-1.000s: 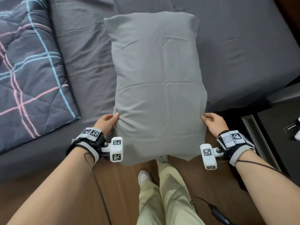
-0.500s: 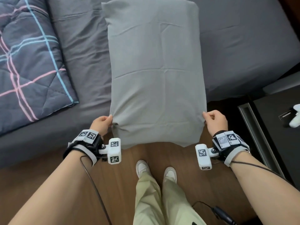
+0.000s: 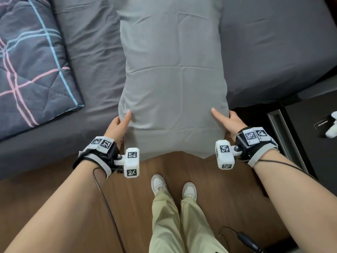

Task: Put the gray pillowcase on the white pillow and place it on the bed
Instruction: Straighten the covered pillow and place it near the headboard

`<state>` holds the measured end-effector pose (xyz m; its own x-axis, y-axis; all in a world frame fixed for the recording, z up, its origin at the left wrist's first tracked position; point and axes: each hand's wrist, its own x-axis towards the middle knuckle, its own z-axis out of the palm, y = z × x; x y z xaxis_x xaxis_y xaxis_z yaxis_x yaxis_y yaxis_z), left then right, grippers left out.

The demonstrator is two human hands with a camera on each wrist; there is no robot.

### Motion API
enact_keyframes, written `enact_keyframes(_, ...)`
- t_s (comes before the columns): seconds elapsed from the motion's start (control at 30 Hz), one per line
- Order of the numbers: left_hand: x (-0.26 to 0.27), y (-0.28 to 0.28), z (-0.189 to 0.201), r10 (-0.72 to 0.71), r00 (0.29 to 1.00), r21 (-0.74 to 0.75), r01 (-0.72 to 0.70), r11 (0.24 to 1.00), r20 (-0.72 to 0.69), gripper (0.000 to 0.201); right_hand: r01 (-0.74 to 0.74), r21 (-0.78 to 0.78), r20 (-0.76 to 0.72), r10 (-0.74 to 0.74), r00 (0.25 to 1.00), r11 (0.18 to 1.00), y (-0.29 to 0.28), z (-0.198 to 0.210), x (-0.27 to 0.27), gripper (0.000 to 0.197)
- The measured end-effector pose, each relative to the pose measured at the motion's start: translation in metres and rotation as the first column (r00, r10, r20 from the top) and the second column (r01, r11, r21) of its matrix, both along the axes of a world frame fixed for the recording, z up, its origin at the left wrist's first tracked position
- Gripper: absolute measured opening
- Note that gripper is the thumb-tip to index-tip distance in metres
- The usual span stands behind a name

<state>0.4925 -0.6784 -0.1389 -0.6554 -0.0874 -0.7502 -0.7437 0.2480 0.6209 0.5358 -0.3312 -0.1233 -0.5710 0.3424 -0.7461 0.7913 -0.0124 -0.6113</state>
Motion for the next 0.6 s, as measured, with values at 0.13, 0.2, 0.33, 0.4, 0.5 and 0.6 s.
enact_keyframes(0.13, -0.01, 0.017, 0.012, -0.001, 1.0, 0.183, -0.001, 0.983, 0.009, 0.077, 0.018, -0.261, 0.005, -0.017, 1.0, 0.965, -0.014, 0.011, -0.008, 0.048)
enact_keyframes(0.2, -0.014, 0.025, 0.017, 0.002, 0.999, 0.27, -0.016, 0.963, 0.053, 0.063, 0.014, -0.315, 0.055, 0.003, 0.999, 0.949, -0.019, 0.017, -0.011, 0.041)
enact_keyframes(0.33, -0.024, 0.038, 0.039, -0.054, 0.994, 0.375, 0.014, 0.927, 0.097, 0.039, -0.002, -0.293, 0.078, 0.026, 0.997, 0.956, -0.027, 0.038, -0.02, 0.041)
enact_keyframes(0.4, -0.028, 0.044, 0.049, -0.055, 0.996, 0.394, 0.024, 0.919, 0.067, 0.038, 0.018, -0.225, 0.02, -0.013, 1.0, 0.974, -0.029, 0.048, -0.024, 0.041)
enact_keyframes(0.5, -0.038, 0.057, 0.069, -0.02, 1.0, 0.381, 0.012, 0.925, 0.018, 0.044, 0.099, -0.142, -0.083, -0.111, 0.99, 0.985, -0.024, 0.062, -0.032, 0.033)
enact_keyframes(0.6, -0.051, 0.08, 0.092, 0.007, 0.999, 0.38, 0.008, 0.925, -0.038, 0.045, 0.124, -0.044, -0.2, -0.131, 0.971, 0.991, -0.006, 0.077, -0.045, 0.03)
